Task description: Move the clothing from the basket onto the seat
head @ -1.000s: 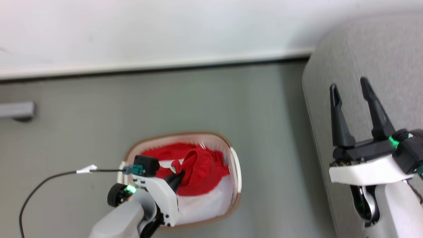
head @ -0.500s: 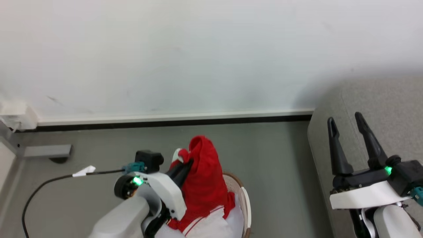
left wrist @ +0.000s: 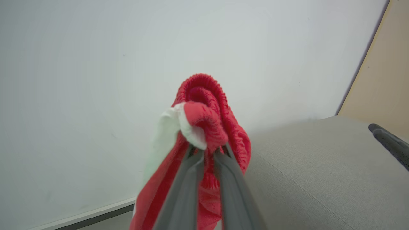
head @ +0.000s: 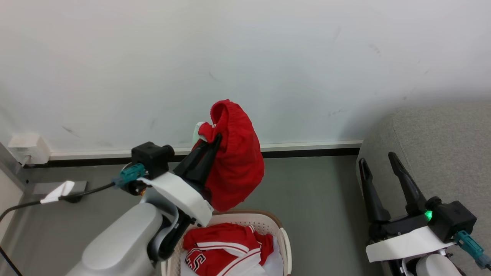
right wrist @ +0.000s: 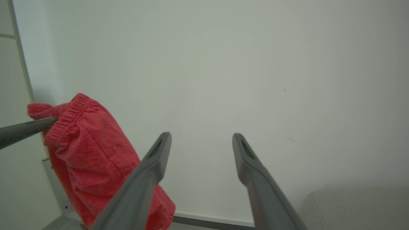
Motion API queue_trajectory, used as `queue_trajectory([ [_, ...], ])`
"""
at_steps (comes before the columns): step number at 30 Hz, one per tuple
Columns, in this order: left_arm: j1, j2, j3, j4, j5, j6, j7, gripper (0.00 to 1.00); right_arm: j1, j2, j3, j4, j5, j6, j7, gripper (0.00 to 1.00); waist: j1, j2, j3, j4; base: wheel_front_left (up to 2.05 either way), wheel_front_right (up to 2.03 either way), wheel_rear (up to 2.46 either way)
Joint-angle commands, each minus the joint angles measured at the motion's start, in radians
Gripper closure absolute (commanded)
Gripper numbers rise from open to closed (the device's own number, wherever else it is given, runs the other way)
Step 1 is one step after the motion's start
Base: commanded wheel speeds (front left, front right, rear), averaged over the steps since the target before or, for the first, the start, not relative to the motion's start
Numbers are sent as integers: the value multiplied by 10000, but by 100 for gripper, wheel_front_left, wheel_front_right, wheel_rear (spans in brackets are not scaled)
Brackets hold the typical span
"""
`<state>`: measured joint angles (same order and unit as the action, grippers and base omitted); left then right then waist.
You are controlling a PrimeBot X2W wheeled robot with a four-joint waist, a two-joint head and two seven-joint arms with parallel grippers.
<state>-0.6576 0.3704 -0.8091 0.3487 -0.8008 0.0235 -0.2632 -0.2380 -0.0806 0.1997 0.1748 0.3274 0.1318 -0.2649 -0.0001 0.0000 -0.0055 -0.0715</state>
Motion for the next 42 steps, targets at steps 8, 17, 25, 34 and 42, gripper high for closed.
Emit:
queue_trajectory([
  [8,57,461,16,-1332,263,448,366,100,102,-66,698,96,244,-21,9,0,1,0,1,42,0,0,0],
  [17,33,486,-120,-1892,288,592,621,100,-319,-166,1908,360,400,-21,9,0,1,0,-6,108,0,0,0],
  [25,-337,204,-285,-1766,305,425,743,100,-1084,-316,3257,1007,695,-21,9,0,1,0,25,410,0,0,0],
  [34,-548,-264,-772,-1713,466,160,882,100,-1920,-365,3981,1951,800,-21,9,0,1,0,-7,918,0,0,0],
  [42,-512,-703,-1423,-1673,576,-186,1082,100,-2669,-641,4605,3231,857,-21,9,0,1,0,-118,1568,0,0,0],
])
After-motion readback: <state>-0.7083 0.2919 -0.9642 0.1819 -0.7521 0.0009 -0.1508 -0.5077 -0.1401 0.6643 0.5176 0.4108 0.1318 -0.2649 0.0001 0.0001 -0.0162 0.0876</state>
